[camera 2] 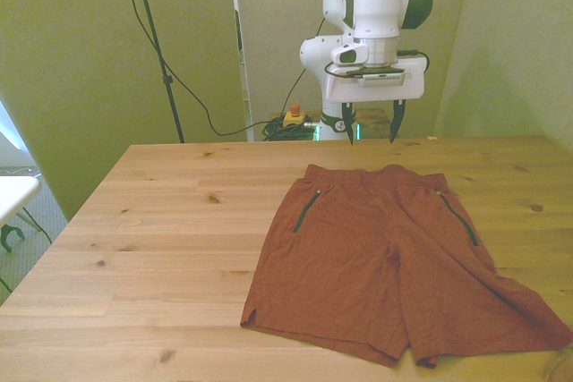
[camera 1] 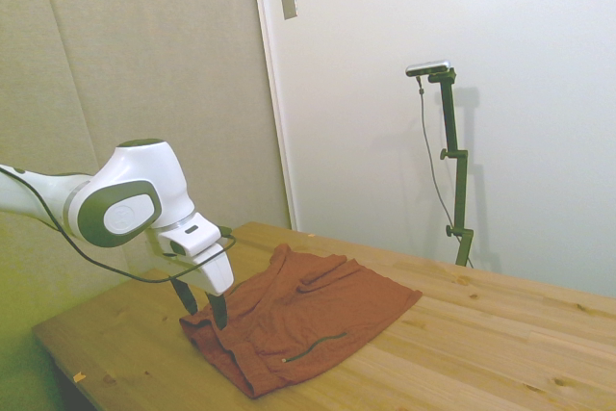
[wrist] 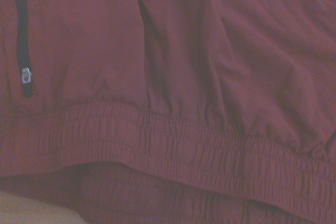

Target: Fold the shorts

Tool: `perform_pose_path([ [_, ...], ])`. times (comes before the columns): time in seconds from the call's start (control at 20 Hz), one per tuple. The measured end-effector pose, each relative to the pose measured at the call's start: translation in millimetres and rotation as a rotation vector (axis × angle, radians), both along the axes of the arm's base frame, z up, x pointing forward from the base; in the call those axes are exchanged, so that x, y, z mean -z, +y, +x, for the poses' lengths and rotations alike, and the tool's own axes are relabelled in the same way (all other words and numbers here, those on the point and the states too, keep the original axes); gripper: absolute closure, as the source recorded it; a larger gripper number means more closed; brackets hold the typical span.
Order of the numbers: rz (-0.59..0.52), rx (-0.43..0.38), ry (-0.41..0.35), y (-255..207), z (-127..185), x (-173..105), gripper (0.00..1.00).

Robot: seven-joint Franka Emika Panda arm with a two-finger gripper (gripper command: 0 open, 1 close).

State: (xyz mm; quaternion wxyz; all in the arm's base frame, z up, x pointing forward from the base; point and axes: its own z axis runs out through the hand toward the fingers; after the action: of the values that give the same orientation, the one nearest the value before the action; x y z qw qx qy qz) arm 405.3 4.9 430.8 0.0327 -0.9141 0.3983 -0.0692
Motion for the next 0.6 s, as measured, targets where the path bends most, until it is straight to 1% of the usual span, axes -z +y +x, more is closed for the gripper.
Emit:
perform_pose_path([
  [0.1,-0.009,-0.005,0.012,1,1,4,0.0],
  [0.15,-0.041,-0.013,0.006,2,3,2,0.0],
  [0.25,-0.145,-0.016,-0.025,14,12,-8,0.0],
  [0.35,-0.256,-0.035,-0.051,49,21,-9,0.0],
  [0.5,-0.42,-0.082,-0.071,119,24,11,0.0],
  [0.6,-0.499,-0.106,-0.079,160,24,27,0.0],
])
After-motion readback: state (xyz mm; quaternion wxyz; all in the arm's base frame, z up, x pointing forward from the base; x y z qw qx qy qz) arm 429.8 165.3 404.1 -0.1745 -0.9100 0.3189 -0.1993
